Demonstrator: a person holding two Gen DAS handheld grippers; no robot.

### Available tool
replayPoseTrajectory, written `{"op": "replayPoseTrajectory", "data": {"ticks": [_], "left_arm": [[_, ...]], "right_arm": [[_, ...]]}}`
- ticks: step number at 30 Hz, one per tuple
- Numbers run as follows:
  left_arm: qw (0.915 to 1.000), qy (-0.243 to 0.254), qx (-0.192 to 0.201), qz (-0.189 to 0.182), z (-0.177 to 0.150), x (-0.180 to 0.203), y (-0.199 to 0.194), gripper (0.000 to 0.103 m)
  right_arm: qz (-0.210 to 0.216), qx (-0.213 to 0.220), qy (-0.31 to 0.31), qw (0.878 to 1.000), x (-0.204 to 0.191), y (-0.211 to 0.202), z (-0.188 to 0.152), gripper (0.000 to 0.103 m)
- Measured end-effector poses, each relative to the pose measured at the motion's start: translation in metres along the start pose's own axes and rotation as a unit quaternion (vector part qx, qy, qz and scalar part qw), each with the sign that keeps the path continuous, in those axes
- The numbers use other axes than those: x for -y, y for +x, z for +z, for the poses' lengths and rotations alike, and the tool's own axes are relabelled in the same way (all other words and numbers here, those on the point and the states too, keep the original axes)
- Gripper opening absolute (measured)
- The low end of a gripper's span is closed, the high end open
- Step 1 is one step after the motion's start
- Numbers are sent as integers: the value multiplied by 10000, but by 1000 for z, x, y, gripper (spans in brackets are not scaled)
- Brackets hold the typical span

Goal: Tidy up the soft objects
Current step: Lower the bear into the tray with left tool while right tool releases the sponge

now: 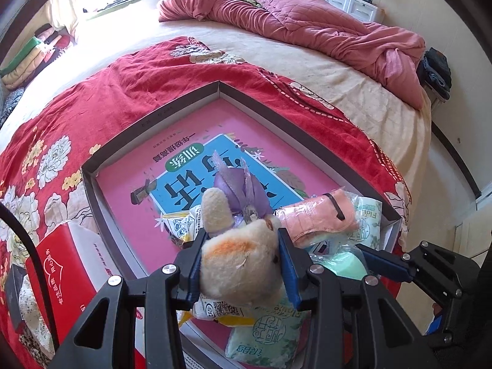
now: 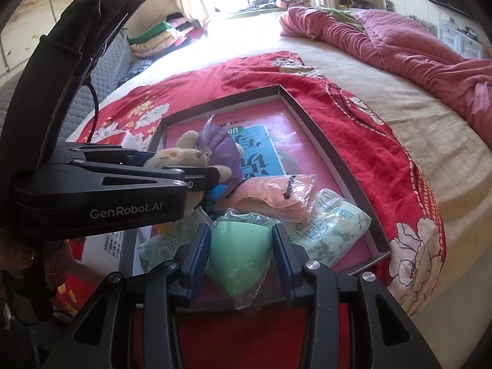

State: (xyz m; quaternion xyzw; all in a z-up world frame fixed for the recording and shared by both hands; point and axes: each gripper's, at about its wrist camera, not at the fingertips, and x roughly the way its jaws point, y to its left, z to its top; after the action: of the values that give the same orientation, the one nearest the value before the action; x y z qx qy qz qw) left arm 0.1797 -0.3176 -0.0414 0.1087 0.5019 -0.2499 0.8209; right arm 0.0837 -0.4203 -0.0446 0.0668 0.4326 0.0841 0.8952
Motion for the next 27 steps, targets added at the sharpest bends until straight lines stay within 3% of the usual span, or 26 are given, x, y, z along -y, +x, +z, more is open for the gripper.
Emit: {"op": "replayPoseTrajectory", "data": {"ticks": [5,10,16,27], "left_arm": [[10000,34,-17,-68,0,2,0,43],[9999,79,-49,-61,1,3,1,44],[9998,58,-99,-131,2,2,1,44],[9995,-84,-169,-260,1,-3,-2,49]], "right_arm": [[-36,-24,-67,10000,-1,2,1,46],[-62,-73,-111,9999,-2,3,1,61],[-211,-54,-143,9997,0,-1,2,70],[-638,67,-209,9977,5,-21,7,71]]}}
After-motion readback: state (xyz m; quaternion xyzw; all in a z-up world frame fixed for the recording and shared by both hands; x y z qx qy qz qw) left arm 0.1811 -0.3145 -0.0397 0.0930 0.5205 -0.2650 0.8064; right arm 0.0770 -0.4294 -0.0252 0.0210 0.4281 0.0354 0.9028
